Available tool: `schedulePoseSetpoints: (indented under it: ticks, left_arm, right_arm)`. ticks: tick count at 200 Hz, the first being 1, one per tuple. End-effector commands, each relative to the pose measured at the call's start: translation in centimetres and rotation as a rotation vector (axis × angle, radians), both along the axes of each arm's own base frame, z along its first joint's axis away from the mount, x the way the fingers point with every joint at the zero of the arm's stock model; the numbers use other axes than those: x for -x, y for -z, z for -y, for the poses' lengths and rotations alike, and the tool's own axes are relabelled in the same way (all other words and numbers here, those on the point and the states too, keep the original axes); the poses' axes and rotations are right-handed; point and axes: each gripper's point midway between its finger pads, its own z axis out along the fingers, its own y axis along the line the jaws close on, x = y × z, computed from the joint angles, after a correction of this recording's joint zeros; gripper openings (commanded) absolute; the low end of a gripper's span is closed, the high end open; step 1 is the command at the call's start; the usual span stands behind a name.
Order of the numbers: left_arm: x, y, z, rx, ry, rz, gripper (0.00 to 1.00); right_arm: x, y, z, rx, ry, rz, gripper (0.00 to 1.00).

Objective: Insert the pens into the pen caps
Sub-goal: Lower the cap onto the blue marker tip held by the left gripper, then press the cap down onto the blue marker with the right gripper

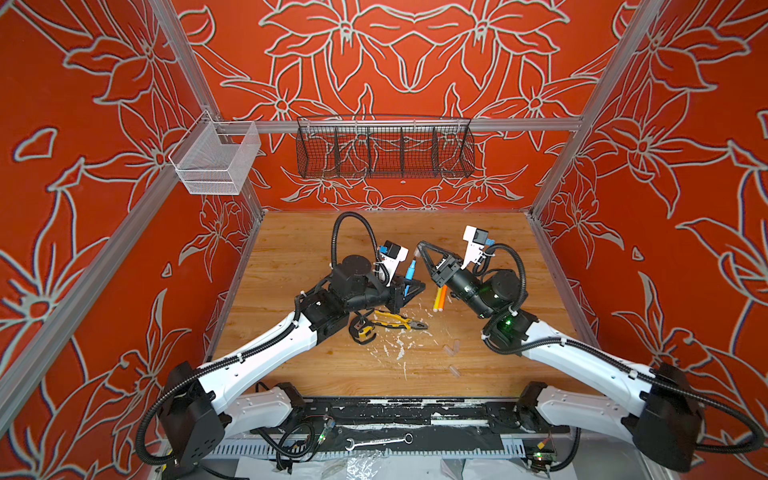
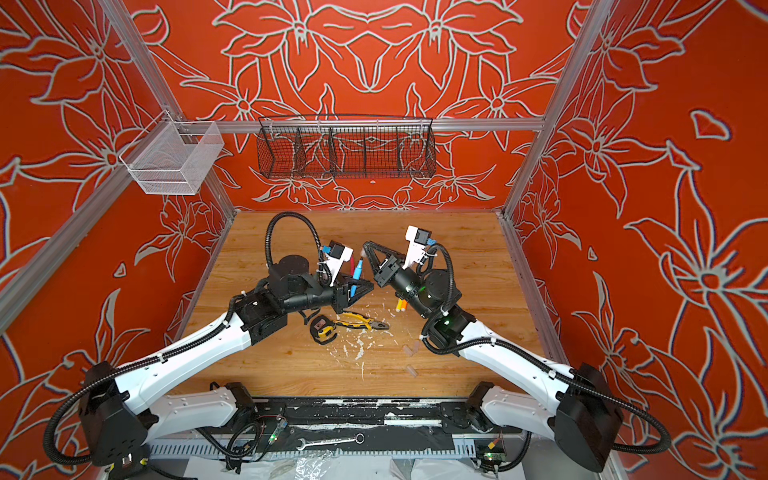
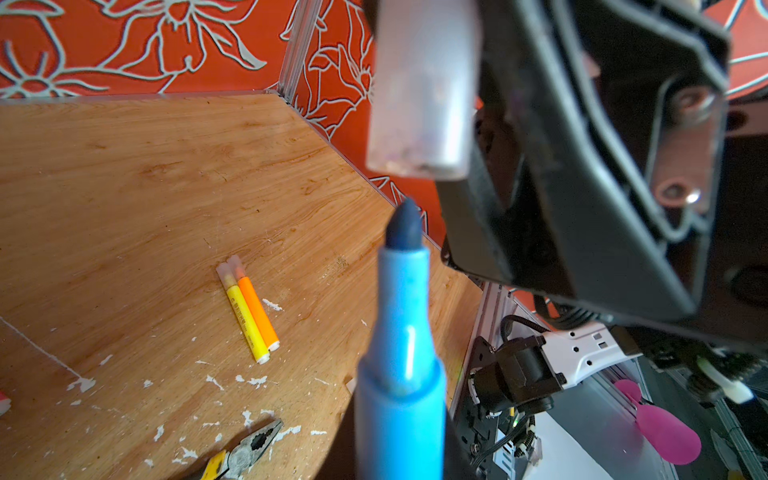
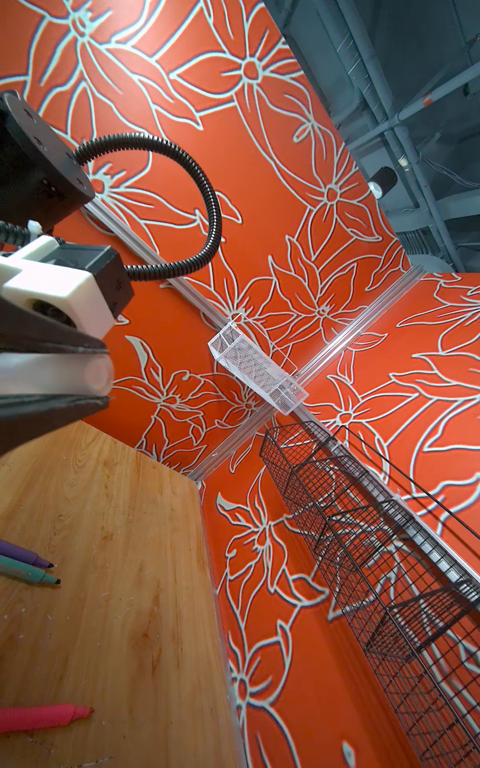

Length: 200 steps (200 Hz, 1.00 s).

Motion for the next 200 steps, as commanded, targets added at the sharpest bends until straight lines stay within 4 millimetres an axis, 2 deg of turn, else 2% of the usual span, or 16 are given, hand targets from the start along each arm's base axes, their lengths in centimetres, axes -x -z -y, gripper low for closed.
schedulePoseSetpoints:
  ticks: [1,27,138,167,200]
  left_arm:
    - [-0.1,-1.3,0.3,0.029,0.009,0.028,0.0]
    - [-0.1,-1.4,0.2,0.029,0.004,0.034,0.0]
    - [-0.1,-1.6,-0.4,0.038,-0.024,0.055,0.0]
    - [0.0,-1.7,-0.4,0.042,-0.021,0.057,0.0]
    - [0.1,-1.8,-0.5,0.043,-0.02,0.063,0.0]
  right_arm:
    - [0.5,-1.2,0.0,-0.029,-0.013,0.029,0.0]
    - [0.7,-0.2,-0.1,-0.022,-0.021,0.008,0.0]
    - [2.5,2.2,-1.6,0.04,-0.113,-0.004,0.0]
    - [2.8,2.3,-0.8,0.043,-0.087,0.009,0.36]
    - [2.8,2.5,0.4,0.047,-0.04,0.012,0.47]
